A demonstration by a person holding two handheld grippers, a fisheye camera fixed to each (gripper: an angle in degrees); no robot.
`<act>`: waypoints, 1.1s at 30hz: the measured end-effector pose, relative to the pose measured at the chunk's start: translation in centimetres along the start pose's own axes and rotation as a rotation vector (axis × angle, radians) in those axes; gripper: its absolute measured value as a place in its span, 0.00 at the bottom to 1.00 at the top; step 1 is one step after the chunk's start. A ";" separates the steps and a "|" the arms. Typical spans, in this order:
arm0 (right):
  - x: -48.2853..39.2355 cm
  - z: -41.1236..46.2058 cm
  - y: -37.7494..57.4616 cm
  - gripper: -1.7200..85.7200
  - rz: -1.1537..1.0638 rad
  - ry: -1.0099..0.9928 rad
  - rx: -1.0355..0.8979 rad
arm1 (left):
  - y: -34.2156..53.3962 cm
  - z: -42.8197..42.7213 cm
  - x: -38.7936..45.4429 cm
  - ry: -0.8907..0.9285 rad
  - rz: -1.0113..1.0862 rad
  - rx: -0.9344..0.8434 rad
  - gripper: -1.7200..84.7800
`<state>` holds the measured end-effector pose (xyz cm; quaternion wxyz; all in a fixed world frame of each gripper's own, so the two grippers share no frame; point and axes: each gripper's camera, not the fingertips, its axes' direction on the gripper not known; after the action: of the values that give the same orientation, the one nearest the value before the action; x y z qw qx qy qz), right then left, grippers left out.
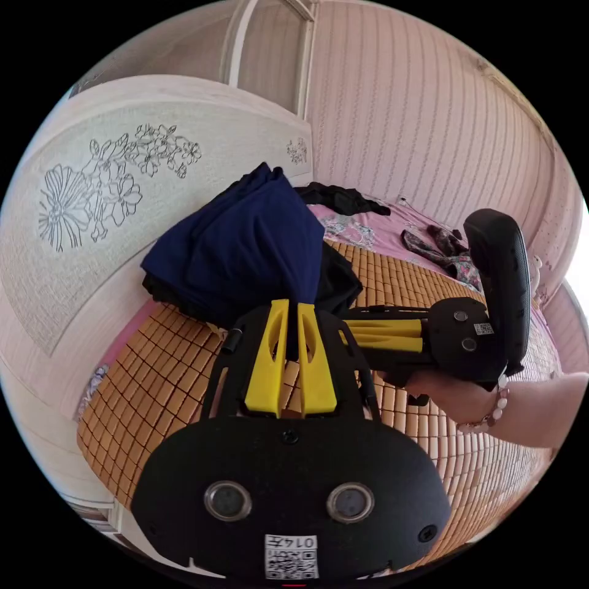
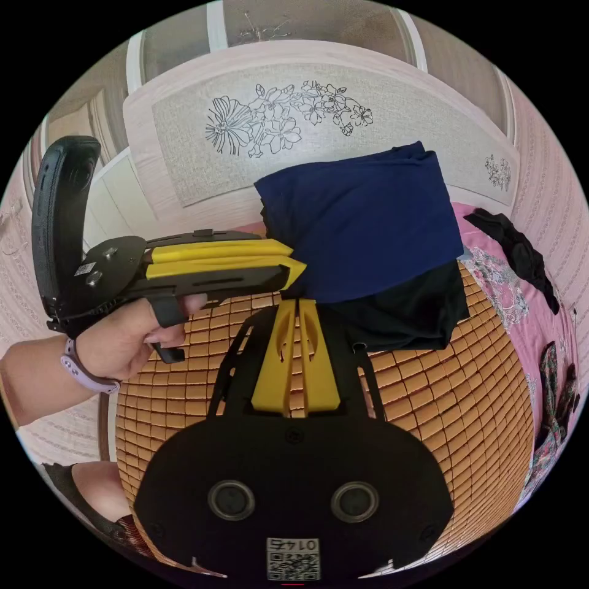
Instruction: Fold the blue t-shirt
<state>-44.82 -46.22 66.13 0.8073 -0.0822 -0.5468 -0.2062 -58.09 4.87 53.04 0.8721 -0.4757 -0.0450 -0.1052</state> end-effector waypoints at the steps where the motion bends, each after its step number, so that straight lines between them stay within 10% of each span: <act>1: 0.2 -3.2 0.6 0.05 -0.006 -0.013 0.041 | -0.6 -1.1 0.9 -0.003 0.050 0.014 0.03; 8: -2.9 -21.7 12.7 0.03 0.023 -0.093 0.123 | 0.3 -12.1 13.0 0.505 0.211 0.068 0.03; 15: -13.4 -26.2 38.0 0.03 0.376 0.108 -0.269 | 18.4 -9.5 25.1 0.856 -0.073 -0.423 0.07; 33: -19.9 -31.9 32.1 0.09 0.291 0.325 -0.170 | 20.2 -11.4 24.1 0.348 -0.027 -0.503 0.12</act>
<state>-10.50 -23.82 38.47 0.8963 -0.1935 -0.3724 -0.1433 -30.26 2.49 34.56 0.7200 -0.6511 0.1261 -0.2045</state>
